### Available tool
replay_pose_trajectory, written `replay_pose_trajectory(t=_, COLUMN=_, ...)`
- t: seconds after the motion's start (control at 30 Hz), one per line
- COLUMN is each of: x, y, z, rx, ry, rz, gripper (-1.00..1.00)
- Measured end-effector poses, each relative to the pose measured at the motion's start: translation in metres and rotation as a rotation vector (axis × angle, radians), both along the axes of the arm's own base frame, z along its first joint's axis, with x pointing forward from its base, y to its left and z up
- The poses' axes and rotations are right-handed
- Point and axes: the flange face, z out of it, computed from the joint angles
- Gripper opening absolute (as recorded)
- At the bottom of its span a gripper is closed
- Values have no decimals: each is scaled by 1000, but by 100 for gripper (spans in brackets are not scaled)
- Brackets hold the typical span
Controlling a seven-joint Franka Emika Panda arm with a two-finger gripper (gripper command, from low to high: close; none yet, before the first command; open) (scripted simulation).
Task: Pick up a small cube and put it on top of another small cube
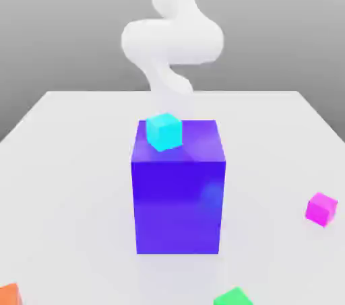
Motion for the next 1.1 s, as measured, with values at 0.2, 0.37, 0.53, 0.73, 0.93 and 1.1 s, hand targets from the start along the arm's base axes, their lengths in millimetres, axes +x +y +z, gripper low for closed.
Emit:
replay_pose_trajectory(t=0.2, x=51, y=88, z=-113, rx=-297, ry=165, rz=402, gripper=0)
replay_pose_trajectory(t=0.37, x=57, y=156, z=-210, rx=-491, ry=275, rz=761, gripper=0)
replay_pose_trajectory(t=0.53, x=32, y=217, z=-306, rx=-645, ry=358, rz=1152, gripper=0)
replay_pose_trajectory(t=0.73, x=-39, y=284, z=-411, rx=-773, ry=404, rz=1678, gripper=0)
replay_pose_trajectory(t=0.93, x=-101, y=308, z=-492, rx=-798, ry=404, rz=2053, gripper=0)
replay_pose_trajectory(t=1.1, x=-105, y=308, z=-542, rx=-798, ry=404, rz=2072, gripper=-100)
